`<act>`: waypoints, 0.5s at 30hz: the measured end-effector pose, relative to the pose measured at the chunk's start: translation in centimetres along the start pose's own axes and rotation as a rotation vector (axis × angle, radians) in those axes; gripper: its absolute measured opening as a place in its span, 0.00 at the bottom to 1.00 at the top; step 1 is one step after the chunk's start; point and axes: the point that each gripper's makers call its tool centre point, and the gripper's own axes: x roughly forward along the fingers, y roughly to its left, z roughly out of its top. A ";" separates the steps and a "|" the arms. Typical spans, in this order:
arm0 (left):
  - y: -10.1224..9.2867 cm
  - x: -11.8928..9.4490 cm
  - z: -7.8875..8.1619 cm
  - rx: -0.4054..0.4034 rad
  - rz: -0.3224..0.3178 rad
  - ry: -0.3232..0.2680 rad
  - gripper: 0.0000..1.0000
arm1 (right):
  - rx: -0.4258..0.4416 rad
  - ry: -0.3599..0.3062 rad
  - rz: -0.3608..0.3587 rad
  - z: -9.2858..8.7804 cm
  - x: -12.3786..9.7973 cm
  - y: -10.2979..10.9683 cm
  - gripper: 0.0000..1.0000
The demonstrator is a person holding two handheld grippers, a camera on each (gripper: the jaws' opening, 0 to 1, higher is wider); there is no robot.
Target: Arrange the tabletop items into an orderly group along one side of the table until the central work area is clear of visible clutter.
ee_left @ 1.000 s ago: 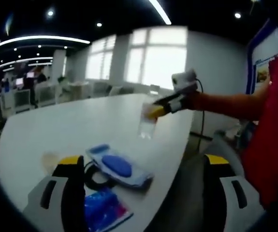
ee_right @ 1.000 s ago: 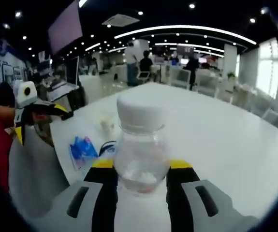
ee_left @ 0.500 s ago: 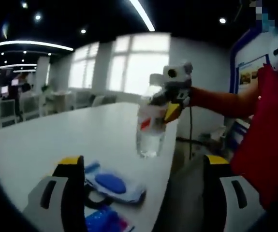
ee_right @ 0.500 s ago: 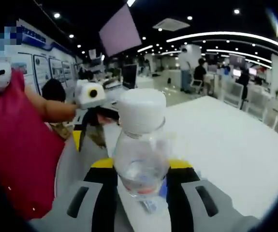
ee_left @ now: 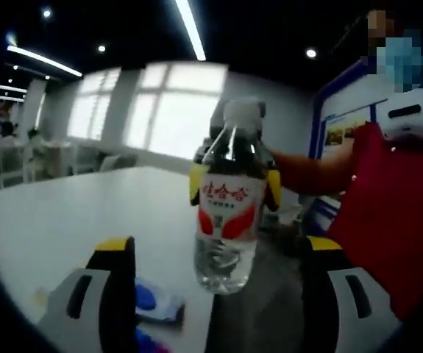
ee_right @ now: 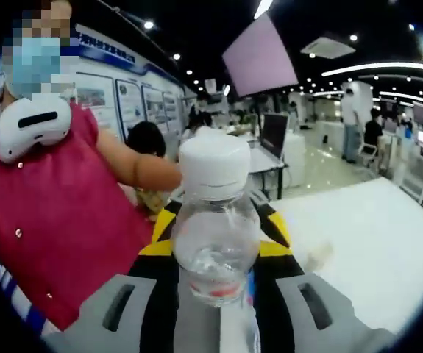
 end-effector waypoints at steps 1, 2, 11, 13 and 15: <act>-0.2 0.0 0.0 0.002 -0.009 0.002 0.88 | -0.011 -0.001 0.009 0.2 0.2 0.2 0.38; -0.3 0.1 -0.1 0.001 -0.020 0.015 0.86 | -0.018 0.000 0.018 0.5 0.5 0.4 0.38; -1.0 0.1 0.3 0.024 -0.065 0.012 0.61 | -0.064 0.012 0.064 2.1 1.9 1.3 0.38; -1.2 0.1 0.2 0.022 -0.076 0.013 0.56 | -0.067 0.010 0.079 2.6 2.0 1.4 0.38; -1.9 0.0 0.5 0.024 -0.108 -0.008 0.48 | -0.069 0.013 0.100 2.7 2.2 1.7 0.38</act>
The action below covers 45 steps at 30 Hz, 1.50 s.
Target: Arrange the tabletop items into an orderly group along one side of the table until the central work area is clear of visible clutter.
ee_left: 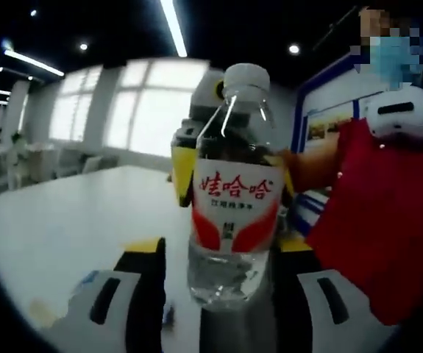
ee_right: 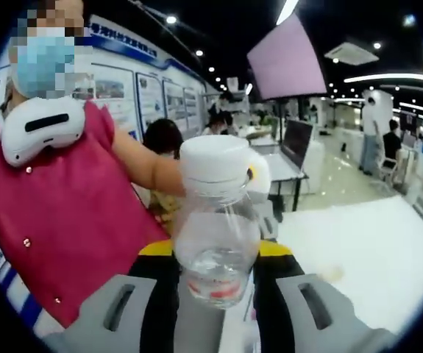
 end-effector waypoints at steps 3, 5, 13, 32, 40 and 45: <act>-0.5 0.0 0.0 0.015 -0.021 -0.001 0.42 | -0.002 0.012 0.022 -0.1 0.4 0.2 0.38; -1.0 0.1 -0.1 0.023 -0.036 -0.003 0.40 | 0.002 0.017 0.047 -0.3 0.7 0.5 0.38; -0.9 -0.1 0.0 0.061 0.008 -0.021 0.38 | 0.005 0.004 0.063 -0.4 0.9 0.3 0.39; 5.7 -2.0 0.9 0.070 0.445 -0.055 0.37 | 0.100 -0.158 -0.282 1.0 1.3 -6.7 0.53; 9.0 -3.0 1.1 0.130 0.751 -0.044 0.37 | 0.155 -0.192 -0.652 0.9 0.7 -10.7 0.56; 10.0 -3.3 1.4 0.082 0.813 -0.096 0.37 | 0.101 -0.142 -0.799 0.4 0.3 -11.7 0.55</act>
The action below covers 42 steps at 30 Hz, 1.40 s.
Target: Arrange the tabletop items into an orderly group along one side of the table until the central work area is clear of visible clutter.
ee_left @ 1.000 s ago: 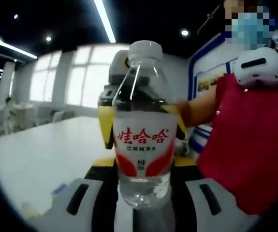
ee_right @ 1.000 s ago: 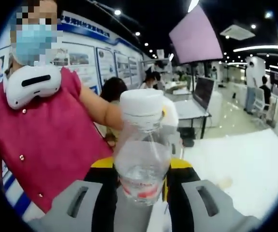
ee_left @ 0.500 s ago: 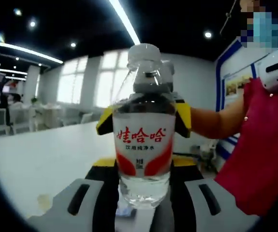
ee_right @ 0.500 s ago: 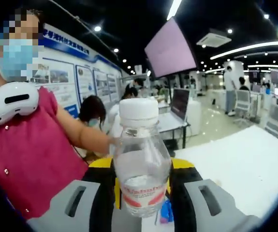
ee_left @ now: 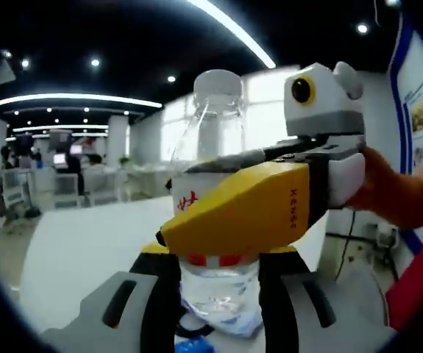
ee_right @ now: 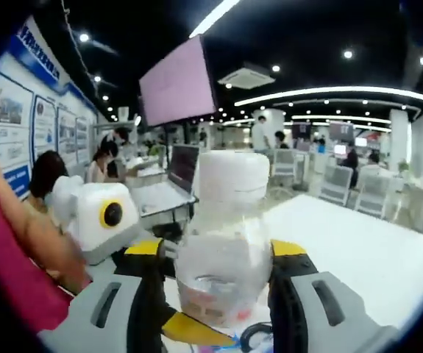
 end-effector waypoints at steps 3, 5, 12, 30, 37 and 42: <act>0.6 0.1 -0.2 0.043 0.060 0.016 0.37 | 0.012 -0.004 -0.026 0.0 0.0 -0.3 0.55; 0.6 0.1 -0.2 0.047 0.073 0.016 0.37 | 0.030 -0.012 -0.033 0.0 0.0 -0.5 0.55; 0.8 0.0 -0.1 0.044 0.089 0.013 0.37 | 0.010 -0.019 -0.061 0.1 0.0 -1.0 0.47; -0.1 -0.9 -0.5 0.085 -0.097 0.053 0.41 | 0.049 0.013 0.112 -0.6 0.0 0.3 0.41; -1.0 -2.4 -0.6 0.064 -0.307 0.094 0.47 | 0.094 0.023 0.274 -1.0 0.2 2.0 0.40; -1.5 -3.9 -0.4 0.017 -0.448 0.098 0.50 | 0.079 -0.019 0.401 0.0 0.1 3.7 0.40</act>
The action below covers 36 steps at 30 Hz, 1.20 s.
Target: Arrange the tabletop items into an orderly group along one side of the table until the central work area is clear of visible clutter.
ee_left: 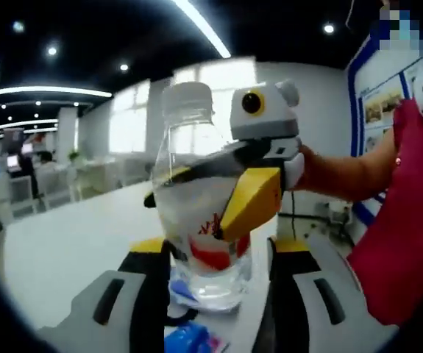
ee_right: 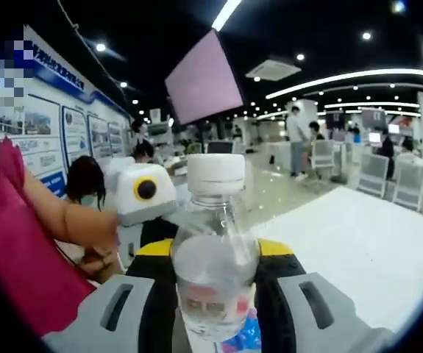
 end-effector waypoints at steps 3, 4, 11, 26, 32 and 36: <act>0.4 -0.8 0.1 -0.057 -0.037 -0.012 0.49 | -0.004 -0.026 0.084 0.7 0.4 1.3 0.40; 0.6 -1.1 0.2 -0.053 -0.039 -0.020 0.49 | -0.013 -0.030 0.106 0.8 0.5 1.7 0.40; -0.2 -2.6 1.5 -0.084 -0.148 -0.072 0.50 | -0.068 -0.052 0.178 1.6 2.2 3.2 0.40; 2.6 -6.1 0.0 -0.002 -0.062 -0.023 0.40 | -0.109 -0.032 0.265 1.8 8.1 3.4 0.42; 4.6 -7.3 -0.3 -0.016 -0.032 -0.033 0.40 | -0.062 -0.041 0.258 2.4 10.2 2.0 0.44; 6.3 -7.8 -1.5 -0.020 -0.010 -0.010 0.40 | -0.043 -0.066 0.261 3.5 11.1 1.2 0.48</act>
